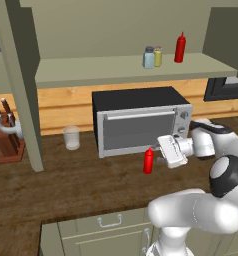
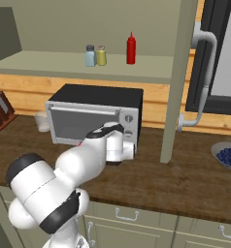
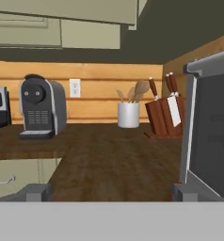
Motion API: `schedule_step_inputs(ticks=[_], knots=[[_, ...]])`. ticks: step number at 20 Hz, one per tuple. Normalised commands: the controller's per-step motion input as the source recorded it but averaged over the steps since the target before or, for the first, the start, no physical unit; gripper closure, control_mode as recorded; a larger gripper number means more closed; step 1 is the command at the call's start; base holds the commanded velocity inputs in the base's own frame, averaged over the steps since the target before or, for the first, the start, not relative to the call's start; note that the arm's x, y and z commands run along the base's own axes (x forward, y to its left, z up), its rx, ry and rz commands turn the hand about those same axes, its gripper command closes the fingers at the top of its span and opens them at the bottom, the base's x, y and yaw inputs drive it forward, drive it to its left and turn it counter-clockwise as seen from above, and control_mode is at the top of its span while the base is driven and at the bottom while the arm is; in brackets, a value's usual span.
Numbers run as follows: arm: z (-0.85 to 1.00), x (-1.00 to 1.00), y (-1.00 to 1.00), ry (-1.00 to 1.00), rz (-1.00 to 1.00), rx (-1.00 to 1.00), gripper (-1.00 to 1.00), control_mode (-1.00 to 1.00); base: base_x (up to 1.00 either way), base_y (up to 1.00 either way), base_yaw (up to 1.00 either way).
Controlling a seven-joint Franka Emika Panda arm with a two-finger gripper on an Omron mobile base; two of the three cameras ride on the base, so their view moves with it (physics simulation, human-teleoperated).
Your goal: Put the shaker and condiment bottle from the counter next to their counterparts in the cabinet.
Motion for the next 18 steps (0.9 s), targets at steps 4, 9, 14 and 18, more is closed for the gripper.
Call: schedule_step_inputs(ticks=[4, 9, 14, 18], knots=[[-0.04, 0.14, 0.0, 0.0, 0.0, 0.0, -1.0, -1.0, 0.0, 0.0, 0.0], [0.0, 0.14, 0.0, 0.0, 0.0, 0.0, -1.0, -1.0, 0.0, 0.0, 0.0], [0.0, 0.1, 0.0, 0.0, 0.0, 0.0, -1.0, -1.0, 0.0, 0.0, 0.0], [0.0, 0.07, 0.0, 0.0, 0.0, 0.0, -1.0, -1.0, 0.0, 0.0, 0.0]])
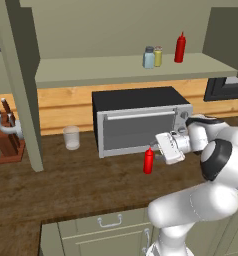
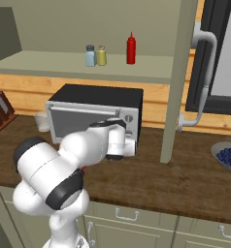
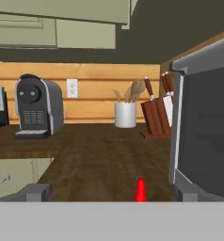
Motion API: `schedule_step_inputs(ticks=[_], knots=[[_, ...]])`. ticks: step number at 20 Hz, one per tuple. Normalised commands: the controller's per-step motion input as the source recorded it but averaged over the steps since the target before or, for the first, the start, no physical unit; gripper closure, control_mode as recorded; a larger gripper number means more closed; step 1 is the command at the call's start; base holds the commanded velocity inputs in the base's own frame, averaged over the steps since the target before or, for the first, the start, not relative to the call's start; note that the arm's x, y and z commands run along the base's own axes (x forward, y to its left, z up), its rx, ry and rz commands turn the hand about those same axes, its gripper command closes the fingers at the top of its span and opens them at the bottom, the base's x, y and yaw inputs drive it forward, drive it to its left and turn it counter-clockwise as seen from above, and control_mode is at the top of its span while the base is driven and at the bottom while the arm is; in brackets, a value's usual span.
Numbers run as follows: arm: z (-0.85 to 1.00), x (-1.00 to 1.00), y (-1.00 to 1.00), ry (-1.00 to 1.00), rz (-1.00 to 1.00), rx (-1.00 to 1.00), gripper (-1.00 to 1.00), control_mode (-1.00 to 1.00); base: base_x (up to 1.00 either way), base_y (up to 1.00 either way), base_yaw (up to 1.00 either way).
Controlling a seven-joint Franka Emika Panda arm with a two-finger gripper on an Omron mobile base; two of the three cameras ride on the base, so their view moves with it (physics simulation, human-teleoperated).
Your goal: Put the shaker and condiment bottle from the counter next to their counterparts in the cabinet.
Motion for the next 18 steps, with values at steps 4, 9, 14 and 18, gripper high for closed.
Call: schedule_step_inputs(ticks=[4, 9, 14, 18], knots=[[-0.03, 0.05, 0.0, 0.0, 0.0, 0.0, -1.0, -1.0, 0.0, 0.0, 0.0], [-0.07, 0.02, 0.0, 0.0, 0.0, 0.0, -1.0, -1.0, 0.0, 0.0, 0.0], [-0.11, 0.0, 0.0, 0.0, 0.0, 0.0, -1.0, -1.0, 0.0, 0.0, 0.0], [-0.14, 0.01, 0.0, 0.0, 0.0, 0.0, -1.0, -1.0, 0.0, 0.0, 0.0]])
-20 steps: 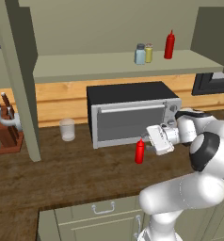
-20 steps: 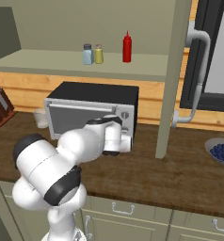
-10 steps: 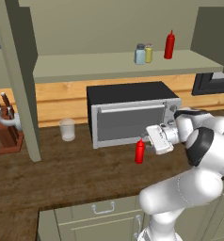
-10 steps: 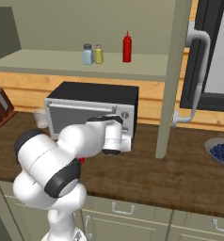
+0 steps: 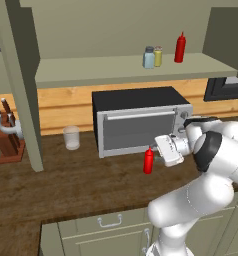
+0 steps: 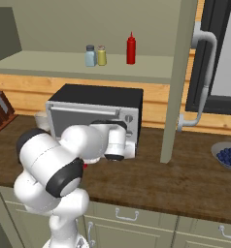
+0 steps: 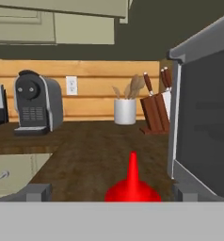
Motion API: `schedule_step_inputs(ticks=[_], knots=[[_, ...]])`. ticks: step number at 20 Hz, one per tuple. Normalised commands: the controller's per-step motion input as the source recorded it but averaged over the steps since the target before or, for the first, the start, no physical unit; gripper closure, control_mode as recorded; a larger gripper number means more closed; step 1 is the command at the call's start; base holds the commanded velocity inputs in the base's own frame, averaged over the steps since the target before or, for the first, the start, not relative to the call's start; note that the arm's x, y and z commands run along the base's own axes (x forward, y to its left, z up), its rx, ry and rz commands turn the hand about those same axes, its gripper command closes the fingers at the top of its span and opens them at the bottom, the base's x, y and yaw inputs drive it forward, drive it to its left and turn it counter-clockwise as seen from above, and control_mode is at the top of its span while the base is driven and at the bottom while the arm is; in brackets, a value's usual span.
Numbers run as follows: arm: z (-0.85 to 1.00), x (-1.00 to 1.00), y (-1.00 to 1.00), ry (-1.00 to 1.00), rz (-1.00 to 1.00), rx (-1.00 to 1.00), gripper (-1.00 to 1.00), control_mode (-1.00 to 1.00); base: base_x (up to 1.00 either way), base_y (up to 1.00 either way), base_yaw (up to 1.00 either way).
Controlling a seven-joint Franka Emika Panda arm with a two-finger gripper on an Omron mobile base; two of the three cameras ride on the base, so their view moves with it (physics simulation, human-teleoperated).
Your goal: Put the shaker and condiment bottle from the counter next to their counterparts in the cabinet.
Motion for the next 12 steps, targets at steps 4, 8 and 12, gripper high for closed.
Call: schedule_step_inputs(ticks=[4, 8, 12], knots=[[-0.15, 0.04, 0.0, 0.0, 0.0, 0.0, -1.0, -1.0, 0.0, 0.0, 0.0], [-0.12, 0.11, 0.0, 0.01, 0.0, 0.0, -1.0, -1.0, 0.0, 0.0, 0.0], [-0.11, 0.13, 0.0, 0.02, 0.0, 0.0, -1.0, -1.0, 0.0, 0.0, 0.0]])
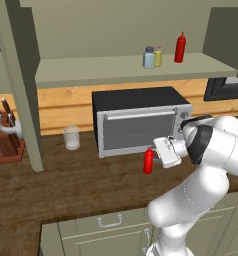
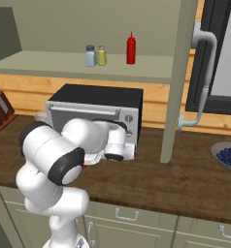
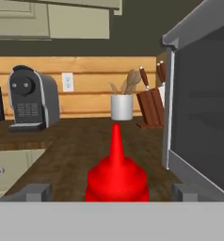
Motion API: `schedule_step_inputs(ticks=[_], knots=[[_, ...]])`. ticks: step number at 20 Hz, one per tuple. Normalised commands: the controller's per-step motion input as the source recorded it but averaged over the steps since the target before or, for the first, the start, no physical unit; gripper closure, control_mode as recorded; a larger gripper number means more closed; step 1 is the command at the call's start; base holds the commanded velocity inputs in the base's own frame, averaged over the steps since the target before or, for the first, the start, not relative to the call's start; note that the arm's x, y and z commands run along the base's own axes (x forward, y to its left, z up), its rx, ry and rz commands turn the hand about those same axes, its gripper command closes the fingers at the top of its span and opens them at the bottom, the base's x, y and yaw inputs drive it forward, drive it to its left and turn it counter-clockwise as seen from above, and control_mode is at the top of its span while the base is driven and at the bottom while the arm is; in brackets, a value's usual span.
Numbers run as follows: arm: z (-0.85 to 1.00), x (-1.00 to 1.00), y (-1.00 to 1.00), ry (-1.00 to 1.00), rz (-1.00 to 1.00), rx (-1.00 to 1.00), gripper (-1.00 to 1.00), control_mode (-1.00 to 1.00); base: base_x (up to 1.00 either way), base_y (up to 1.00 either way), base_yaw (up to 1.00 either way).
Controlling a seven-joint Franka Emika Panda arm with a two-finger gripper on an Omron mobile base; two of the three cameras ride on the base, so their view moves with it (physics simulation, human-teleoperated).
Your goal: Put the shaker and condiment bottle from the counter next to their counterparts in the cabinet.
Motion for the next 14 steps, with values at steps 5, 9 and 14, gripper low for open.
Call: schedule_step_inputs(ticks=[5, 9, 14], knots=[[-0.11, 0.12, 0.0, 0.02, 0.0, 0.0, -1.0, -1.0, 0.0, 0.0, 0.0], [-0.1, 0.07, 0.0, 0.01, 0.0, 0.0, -1.0, -1.0, 0.0, 0.0, 0.0], [-0.11, 0.01, 0.0, 0.02, 0.0, 0.0, -1.0, -1.0, 0.0, 0.0, 0.0]])
